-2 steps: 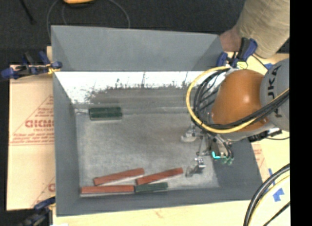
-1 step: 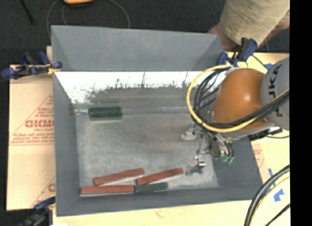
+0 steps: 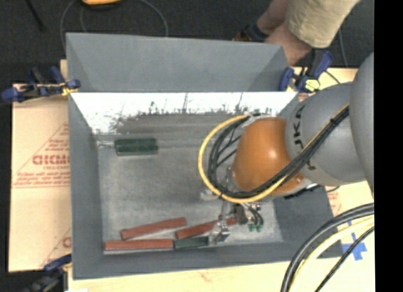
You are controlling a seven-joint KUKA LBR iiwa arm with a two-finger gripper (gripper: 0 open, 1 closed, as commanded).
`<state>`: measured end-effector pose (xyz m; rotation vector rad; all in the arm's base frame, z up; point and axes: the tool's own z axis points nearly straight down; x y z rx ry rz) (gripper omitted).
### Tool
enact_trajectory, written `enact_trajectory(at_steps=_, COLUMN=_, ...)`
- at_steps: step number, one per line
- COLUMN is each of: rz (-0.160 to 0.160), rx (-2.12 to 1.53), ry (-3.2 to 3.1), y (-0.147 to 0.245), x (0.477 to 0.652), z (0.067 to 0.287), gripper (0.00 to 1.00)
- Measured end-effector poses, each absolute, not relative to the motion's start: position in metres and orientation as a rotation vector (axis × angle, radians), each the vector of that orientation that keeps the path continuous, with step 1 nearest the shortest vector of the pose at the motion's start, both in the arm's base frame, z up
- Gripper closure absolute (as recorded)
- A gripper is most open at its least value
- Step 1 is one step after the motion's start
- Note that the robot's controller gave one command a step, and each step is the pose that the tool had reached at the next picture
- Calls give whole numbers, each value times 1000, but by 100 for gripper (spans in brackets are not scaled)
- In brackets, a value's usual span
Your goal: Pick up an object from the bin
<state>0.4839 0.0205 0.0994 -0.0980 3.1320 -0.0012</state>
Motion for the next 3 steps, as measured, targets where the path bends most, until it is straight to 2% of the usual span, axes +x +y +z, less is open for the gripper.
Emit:
enact_trajectory(at_steps=1, rz=2, rx=-134, ry=3133, y=38, x=482, z=86, gripper=0)
enact_trajectory(at_steps=2, rz=1, rx=-34, ry=3139, y=44, x=480, z=96, gripper=0)
enact_trajectory(at_steps=3, rz=-4, rx=-296, ry=3114, y=77, x=488, z=77, gripper=0)
